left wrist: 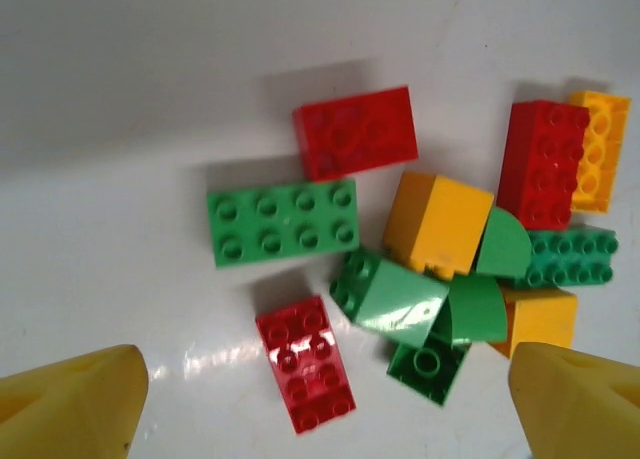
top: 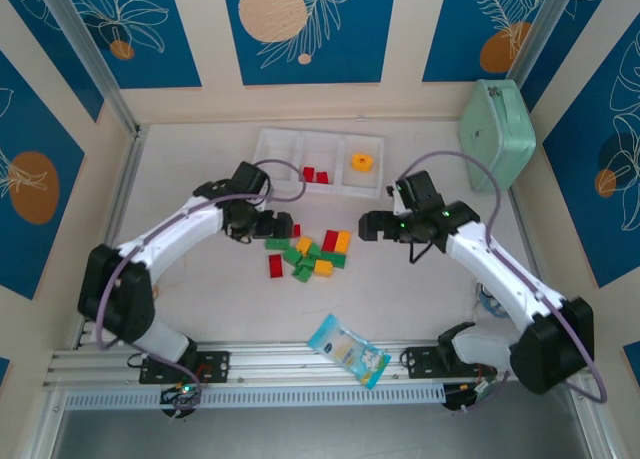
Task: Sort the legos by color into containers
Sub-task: Pick up the lego from the center of the table.
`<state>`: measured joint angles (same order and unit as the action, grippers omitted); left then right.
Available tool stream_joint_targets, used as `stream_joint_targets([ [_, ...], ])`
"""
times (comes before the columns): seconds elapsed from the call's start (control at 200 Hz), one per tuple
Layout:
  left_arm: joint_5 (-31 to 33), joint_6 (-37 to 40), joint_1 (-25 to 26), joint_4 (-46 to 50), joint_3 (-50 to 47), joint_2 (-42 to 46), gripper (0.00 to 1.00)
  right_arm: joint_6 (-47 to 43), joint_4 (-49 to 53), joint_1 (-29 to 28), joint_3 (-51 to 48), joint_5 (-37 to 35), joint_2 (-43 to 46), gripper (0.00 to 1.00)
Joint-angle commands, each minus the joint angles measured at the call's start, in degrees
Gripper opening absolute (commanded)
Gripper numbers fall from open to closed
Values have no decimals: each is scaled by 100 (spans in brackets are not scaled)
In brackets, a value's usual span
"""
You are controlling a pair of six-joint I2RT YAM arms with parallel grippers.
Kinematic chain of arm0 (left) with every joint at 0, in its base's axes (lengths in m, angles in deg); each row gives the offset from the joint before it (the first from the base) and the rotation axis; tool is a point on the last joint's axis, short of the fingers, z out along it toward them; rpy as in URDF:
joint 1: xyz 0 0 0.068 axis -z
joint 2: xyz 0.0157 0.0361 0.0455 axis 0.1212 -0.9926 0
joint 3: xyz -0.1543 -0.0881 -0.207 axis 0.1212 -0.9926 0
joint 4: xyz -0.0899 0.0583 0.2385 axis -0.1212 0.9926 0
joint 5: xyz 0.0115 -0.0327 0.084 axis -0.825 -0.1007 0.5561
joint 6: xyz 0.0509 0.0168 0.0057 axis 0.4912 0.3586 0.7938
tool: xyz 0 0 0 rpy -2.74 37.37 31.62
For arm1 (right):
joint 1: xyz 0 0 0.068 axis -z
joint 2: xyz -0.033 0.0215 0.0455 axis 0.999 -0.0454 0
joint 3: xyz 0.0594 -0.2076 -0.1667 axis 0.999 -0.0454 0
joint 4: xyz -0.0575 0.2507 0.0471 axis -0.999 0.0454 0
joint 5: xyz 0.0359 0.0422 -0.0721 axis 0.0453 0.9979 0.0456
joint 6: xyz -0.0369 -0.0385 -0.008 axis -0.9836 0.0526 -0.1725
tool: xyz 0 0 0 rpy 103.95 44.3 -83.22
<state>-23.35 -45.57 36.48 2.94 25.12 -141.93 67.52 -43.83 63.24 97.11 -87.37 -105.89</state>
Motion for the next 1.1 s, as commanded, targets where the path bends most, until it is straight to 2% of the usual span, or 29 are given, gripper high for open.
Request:
stream_joint_targets([
  [0.0, 366, 150, 169, 390, 689, -634, 90, 143, -175, 190, -369, 291, 639, 99],
  [0.15, 499, 196, 392, 658, 1447, -1544, 90, 193, -309, 596, -942, 362, 1318, 99],
  [0.365, 926, 206, 453, 901, 2118, -2425, 89, 291, -449, 1258, -1342, 1076, 1748, 99],
  [0.765, 689, 249, 466, 1025, 2548, -3053, 70, 327, -494, 1284, -1402, 1204, 1729, 99],
  [1.096, 777, 69, 467, 889, 2314, -3057, 62, 360, -582, 1291, -1476, 1241, 1569, 99],
])
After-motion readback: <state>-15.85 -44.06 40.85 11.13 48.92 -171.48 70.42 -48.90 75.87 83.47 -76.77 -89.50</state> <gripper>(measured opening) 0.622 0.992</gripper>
